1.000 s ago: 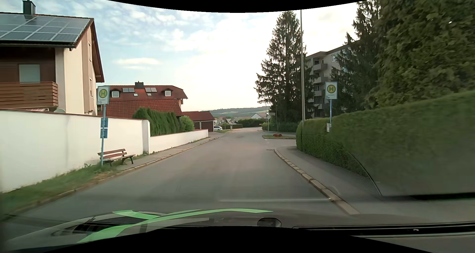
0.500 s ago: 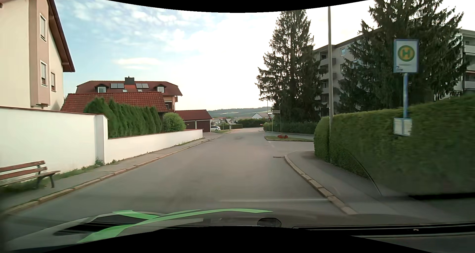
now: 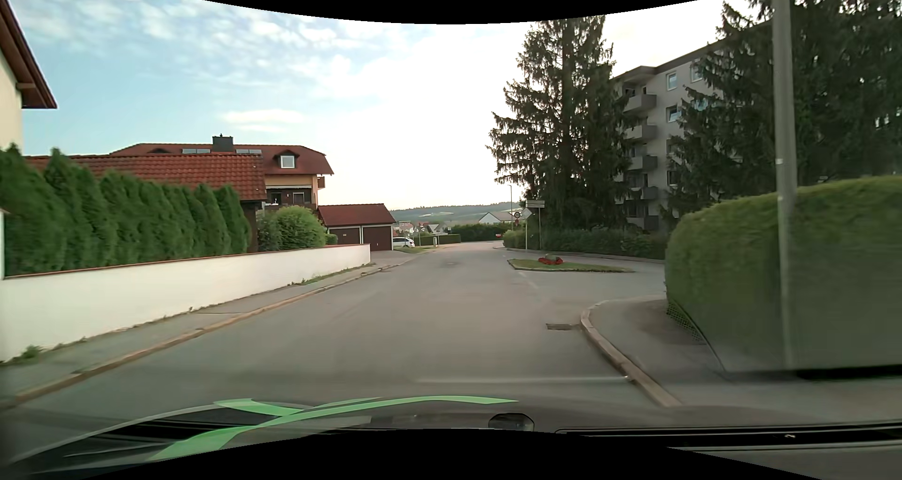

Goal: Follow the waypoints while adhering to traffic rules and regulations

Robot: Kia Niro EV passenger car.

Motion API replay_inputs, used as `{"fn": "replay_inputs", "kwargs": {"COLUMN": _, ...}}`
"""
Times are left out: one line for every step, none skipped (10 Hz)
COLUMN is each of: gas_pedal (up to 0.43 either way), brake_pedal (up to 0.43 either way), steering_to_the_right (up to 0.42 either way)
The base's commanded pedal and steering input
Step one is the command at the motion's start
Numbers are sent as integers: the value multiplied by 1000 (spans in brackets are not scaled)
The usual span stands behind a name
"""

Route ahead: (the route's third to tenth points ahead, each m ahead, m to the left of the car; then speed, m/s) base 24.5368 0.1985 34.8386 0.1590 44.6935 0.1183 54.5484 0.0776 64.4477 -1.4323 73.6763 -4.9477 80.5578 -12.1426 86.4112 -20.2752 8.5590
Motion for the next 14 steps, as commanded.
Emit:
{"fn": "replay_inputs", "kwargs": {"gas_pedal": 28, "brake_pedal": 0, "steering_to_the_right": -6}}
{"fn": "replay_inputs", "kwargs": {"gas_pedal": 0, "brake_pedal": 0, "steering_to_the_right": -8}}
{"fn": "replay_inputs", "kwargs": {"gas_pedal": 0, "brake_pedal": 0, "steering_to_the_right": -8}}
{"fn": "replay_inputs", "kwargs": {"gas_pedal": 0, "brake_pedal": 0, "steering_to_the_right": -7}}
{"fn": "replay_inputs", "kwargs": {"gas_pedal": 0, "brake_pedal": 0, "steering_to_the_right": -6}}
{"fn": "replay_inputs", "kwargs": {"gas_pedal": 20, "brake_pedal": 0, "steering_to_the_right": -6}}
{"fn": "replay_inputs", "kwargs": {"gas_pedal": 39, "brake_pedal": 0, "steering_to_the_right": -5}}
{"fn": "replay_inputs", "kwargs": {"gas_pedal": 39, "brake_pedal": 0, "steering_to_the_right": -5}}
{"fn": "replay_inputs", "kwargs": {"gas_pedal": 39, "brake_pedal": 0, "steering_to_the_right": -4}}
{"fn": "replay_inputs", "kwargs": {"gas_pedal": 39, "brake_pedal": 0, "steering_to_the_right": -4}}
{"fn": "replay_inputs", "kwargs": {"gas_pedal": 47, "brake_pedal": 0, "steering_to_the_right": -4}}
{"fn": "replay_inputs", "kwargs": {"gas_pedal": 67, "brake_pedal": 0, "steering_to_the_right": -2}}
{"fn": "replay_inputs", "kwargs": {"gas_pedal": 79, "brake_pedal": 0, "steering_to_the_right": 0}}
{"fn": "replay_inputs", "kwargs": {"gas_pedal": 79, "brake_pedal": 0, "steering_to_the_right": 0}}
